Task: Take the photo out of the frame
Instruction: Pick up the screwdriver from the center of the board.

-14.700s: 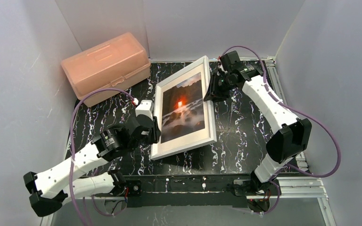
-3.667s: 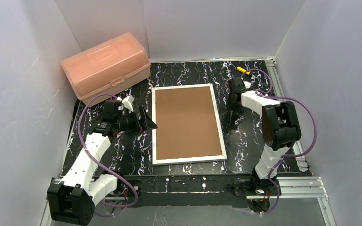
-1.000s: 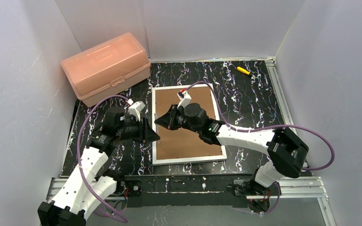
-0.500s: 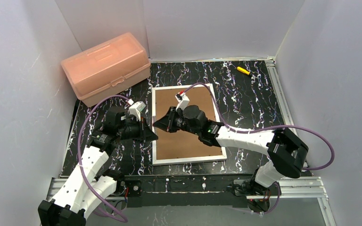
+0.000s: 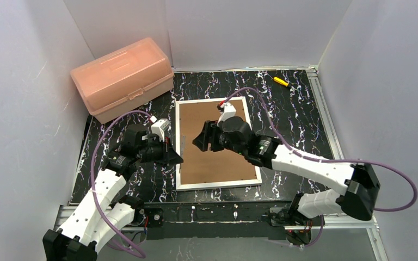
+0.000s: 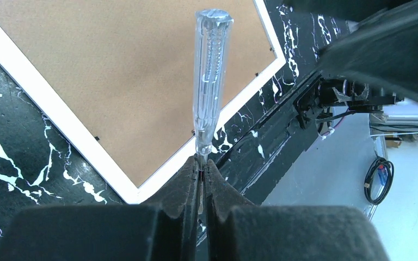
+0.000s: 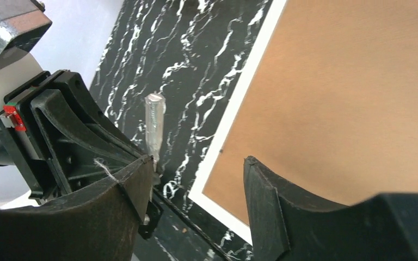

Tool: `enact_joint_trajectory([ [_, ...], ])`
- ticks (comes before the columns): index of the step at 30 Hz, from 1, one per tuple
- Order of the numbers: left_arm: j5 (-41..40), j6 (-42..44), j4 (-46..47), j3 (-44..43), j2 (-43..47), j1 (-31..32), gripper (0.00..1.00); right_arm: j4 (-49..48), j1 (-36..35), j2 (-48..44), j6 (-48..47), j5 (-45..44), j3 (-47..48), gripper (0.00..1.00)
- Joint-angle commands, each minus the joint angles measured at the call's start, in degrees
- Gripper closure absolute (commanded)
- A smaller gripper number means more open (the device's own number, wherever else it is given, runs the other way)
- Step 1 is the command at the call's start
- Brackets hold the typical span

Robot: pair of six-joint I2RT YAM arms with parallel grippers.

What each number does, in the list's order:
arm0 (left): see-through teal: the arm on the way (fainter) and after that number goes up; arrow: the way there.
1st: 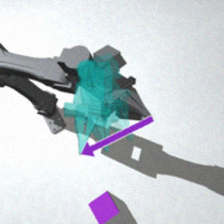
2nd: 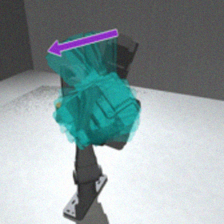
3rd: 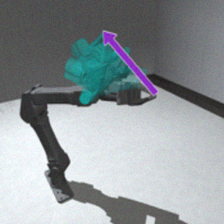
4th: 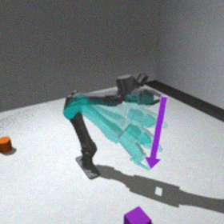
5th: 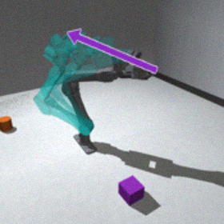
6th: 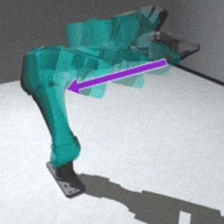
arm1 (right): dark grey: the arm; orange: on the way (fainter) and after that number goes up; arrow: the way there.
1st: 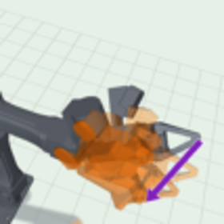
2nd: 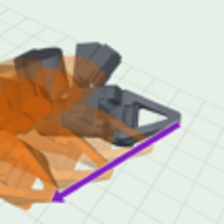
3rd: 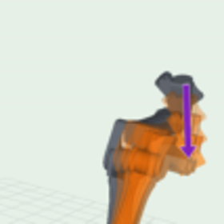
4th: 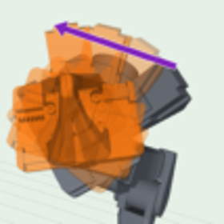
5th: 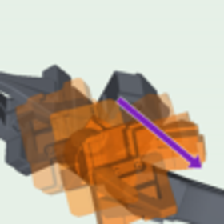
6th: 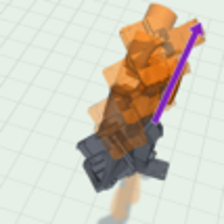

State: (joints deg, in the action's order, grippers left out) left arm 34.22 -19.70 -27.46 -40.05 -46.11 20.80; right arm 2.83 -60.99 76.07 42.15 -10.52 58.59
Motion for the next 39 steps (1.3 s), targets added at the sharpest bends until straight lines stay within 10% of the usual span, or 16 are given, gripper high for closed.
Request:
enact_joint_trajectory([
  [1, -0.84, 1.11, -0.49, 0.45, -0.09, 0.6, 1.0, 9.19, 1.41, -5.36, -6.26, -5.38, 2.56, 0.29],
  [12, -1.88, 3.0, -1.48, -0.36, -2.66, 0.69, 1.0, 12.68, 2.34, -5.45, -24.58, 0.99, 0.64, 0.01],
  [20, -3.74, 7.47, -1.47, -2.42, -3.51, 0.74, 1.0, 9.35, 25.06, -2.37, -23.85, 41.2, -1.79, 0.01],
  [39, -11.25, 19.08, -1.89, -7.41, -12.25, 9.03, 1.0, 8.77, 26.09, 10.96, -18.29, 56.58, 9.07, 0.25],
])
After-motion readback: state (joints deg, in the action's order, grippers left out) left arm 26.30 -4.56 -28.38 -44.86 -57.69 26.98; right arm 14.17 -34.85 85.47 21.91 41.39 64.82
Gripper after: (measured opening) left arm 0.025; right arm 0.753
